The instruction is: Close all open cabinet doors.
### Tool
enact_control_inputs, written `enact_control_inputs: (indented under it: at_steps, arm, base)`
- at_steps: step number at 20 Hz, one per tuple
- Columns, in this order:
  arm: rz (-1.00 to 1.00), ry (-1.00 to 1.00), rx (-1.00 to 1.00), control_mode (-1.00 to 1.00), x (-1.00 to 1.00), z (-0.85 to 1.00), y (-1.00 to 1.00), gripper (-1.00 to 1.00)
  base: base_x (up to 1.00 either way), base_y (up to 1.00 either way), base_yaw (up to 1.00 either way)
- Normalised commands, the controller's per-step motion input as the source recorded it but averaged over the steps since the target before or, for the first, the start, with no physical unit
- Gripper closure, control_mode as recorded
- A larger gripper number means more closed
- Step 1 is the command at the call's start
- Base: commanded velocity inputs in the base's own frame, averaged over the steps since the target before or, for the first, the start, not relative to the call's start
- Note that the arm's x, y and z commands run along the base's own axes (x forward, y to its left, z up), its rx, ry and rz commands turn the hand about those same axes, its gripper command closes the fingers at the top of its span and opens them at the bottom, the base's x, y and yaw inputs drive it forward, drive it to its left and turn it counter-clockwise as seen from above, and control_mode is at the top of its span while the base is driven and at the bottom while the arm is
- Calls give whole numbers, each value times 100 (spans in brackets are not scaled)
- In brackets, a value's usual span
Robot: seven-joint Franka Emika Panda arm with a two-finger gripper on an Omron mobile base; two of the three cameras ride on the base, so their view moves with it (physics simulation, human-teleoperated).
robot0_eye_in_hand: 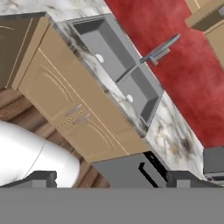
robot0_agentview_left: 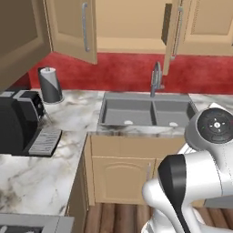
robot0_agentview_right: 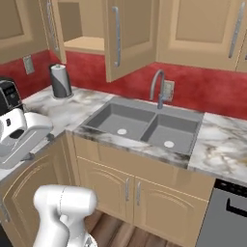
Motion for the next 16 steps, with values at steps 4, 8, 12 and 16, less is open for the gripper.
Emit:
enact_control_inputs:
  at_steps: [4,8,12,16]
  arm:
    - [0,0,0,100,0,0,0,-100]
    - [0,0,0,100,0,0,0,-100]
    - [0,0,0,100,0,0,0,-100]
    - [0,0,0,100,0,0,0,-100]
  base:
    - [59,4,-8]
    - [57,2,-5]
    - [46,21,-2]
    - [28,16,-1]
